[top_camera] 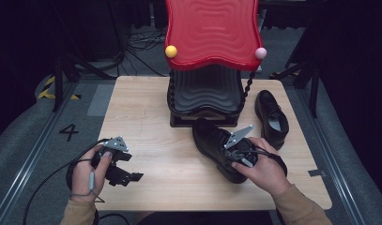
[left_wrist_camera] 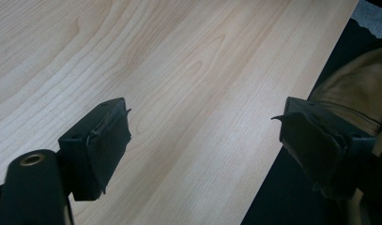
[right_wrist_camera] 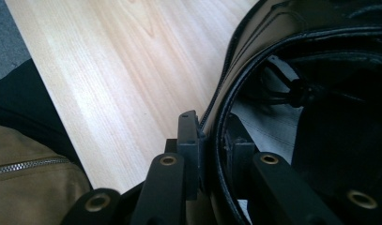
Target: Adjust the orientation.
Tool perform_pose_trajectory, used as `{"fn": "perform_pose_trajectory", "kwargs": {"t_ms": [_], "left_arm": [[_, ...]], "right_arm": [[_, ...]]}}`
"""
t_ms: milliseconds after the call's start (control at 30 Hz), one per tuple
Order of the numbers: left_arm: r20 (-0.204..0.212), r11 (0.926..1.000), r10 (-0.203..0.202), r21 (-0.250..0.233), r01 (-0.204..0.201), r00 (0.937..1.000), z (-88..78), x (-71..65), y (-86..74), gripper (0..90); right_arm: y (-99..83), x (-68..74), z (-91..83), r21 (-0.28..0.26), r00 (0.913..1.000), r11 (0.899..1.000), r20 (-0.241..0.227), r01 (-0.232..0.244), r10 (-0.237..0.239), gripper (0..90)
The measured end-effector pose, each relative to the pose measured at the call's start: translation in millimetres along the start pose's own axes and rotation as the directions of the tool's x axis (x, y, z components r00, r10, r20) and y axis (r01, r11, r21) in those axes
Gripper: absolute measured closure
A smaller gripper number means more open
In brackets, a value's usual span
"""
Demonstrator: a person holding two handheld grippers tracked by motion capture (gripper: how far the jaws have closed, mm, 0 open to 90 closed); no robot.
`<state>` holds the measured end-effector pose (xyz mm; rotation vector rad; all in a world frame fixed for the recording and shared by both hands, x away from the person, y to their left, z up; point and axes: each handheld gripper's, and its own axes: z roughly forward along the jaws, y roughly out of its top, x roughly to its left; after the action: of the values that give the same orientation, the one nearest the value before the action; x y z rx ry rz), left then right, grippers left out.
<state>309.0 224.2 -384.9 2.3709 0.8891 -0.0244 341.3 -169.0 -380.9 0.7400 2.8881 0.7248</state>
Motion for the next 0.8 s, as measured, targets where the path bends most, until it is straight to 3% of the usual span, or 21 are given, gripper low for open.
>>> {"fn": "perform_pose_trajectory", "kwargs": {"t_ms": [167,200,367,433,500,800], "left_arm": [[0.001,1.0,-0.003,0.0,0.003,1.0,1.6,-0.6,0.5,17.0],[0.004,1.0,0.003,0.001,-0.003,1.0,1.8,-0.6,1.1,17.0],[0.005,1.0,0.002,0.002,-0.002,1.0,2.4,-0.3,2.2,17.0],[0.008,1.0,0.007,0.002,-0.007,0.9999,3.2,0.1,3.6,17.0],[0.01,0.9999,0.011,0.004,-0.011,0.9999,4.5,0.5,5.9,17.0],[0.027,0.9996,0.028,0.007,-0.029,0.9992,9.6,2.0,13.2,17.0]], "right_arm": [[1.4,10.5,6.2,0.007,0.9987,1.0,-0.05,-0.007,0.007,79.3],[2.0,13.7,8.5,0.004,0.9954,1.0,-0.092,-0.025,0.026,77.5],[2.9,21.4,16.2,0.009,0.9866,1.0,-0.16,-0.028,0.029,75.6],[3.1,25.4,20.4,0.02,0.988,1.0,-0.154,-0.006,0.009,74.7],[2.1,25.1,22.9,-0.01,0.9813,1.0,-0.192,-0.023,0.021,72.9],[-1.0,19.3,12.6,-0.069,0.9782,0.995,-0.2,-0.071,0.056,64.2]]}}
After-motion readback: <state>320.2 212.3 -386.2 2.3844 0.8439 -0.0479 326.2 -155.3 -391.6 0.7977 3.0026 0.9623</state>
